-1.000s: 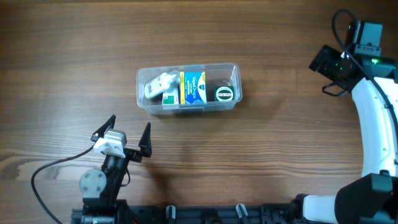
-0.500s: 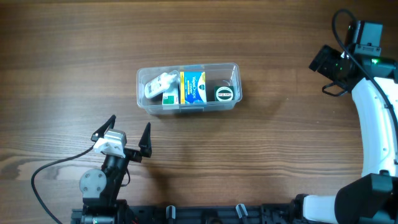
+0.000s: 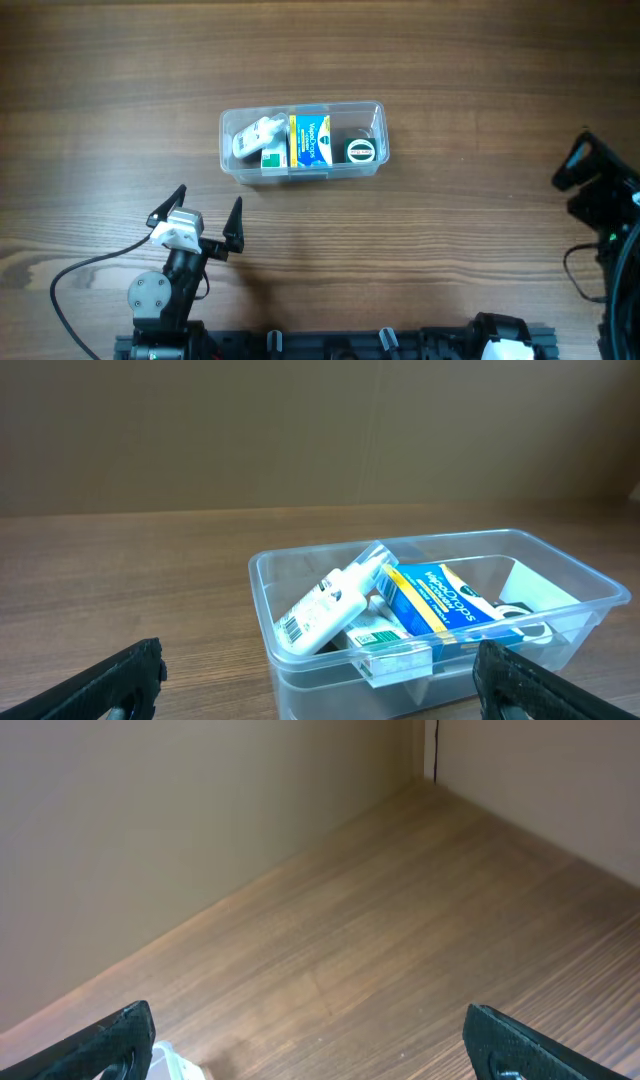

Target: Pack container

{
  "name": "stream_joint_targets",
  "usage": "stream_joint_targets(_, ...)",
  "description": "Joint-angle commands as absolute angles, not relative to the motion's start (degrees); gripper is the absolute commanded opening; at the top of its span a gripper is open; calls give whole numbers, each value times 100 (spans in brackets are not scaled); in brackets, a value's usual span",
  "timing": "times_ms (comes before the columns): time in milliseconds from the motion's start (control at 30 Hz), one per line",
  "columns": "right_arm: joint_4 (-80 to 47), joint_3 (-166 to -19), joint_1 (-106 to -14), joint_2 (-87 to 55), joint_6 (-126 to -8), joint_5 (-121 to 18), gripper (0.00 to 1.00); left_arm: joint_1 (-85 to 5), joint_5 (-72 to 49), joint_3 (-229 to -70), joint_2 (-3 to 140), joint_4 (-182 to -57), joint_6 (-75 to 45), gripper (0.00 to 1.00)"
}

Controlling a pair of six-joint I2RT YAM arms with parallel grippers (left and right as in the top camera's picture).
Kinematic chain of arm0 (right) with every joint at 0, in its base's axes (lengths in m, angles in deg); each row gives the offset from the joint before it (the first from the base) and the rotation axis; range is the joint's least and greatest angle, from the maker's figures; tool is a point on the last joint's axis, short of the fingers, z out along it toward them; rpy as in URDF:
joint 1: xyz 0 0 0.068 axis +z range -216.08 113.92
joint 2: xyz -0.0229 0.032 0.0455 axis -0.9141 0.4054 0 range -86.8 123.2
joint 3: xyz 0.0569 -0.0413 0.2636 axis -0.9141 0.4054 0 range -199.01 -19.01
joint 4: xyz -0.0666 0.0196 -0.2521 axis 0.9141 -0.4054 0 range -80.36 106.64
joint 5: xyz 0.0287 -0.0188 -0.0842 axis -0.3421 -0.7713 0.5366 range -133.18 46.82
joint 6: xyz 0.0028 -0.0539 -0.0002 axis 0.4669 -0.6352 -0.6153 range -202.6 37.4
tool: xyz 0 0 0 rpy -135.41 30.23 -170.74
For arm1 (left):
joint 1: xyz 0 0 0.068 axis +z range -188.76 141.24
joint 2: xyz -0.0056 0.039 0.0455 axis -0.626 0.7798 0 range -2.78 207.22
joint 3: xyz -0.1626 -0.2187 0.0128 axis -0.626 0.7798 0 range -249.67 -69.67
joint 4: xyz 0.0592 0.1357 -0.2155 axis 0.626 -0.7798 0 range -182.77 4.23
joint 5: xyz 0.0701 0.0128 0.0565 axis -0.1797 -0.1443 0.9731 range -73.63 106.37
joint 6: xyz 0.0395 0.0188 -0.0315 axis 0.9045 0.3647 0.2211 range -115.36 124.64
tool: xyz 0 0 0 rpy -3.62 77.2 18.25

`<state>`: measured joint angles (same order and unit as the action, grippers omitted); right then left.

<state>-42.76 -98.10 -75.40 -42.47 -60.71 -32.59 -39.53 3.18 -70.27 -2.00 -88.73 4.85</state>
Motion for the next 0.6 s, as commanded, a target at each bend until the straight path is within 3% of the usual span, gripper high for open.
stream_joint_targets(0,-3408,-8931,-7449,-4520,-6578,-3631,100,-3923,377,-6998,-261,-8892,592,100)
stream_joint_targets(267,419,-4232,-7116,-7241,-6607,-4514,100,-3923,379,-6998,-261,-8892,592,100)
stream_joint_targets(567,1517,-2512,-7116,-8664,-7348,-5425,100,-3923,379,-6998,-261,-8892,592,100)
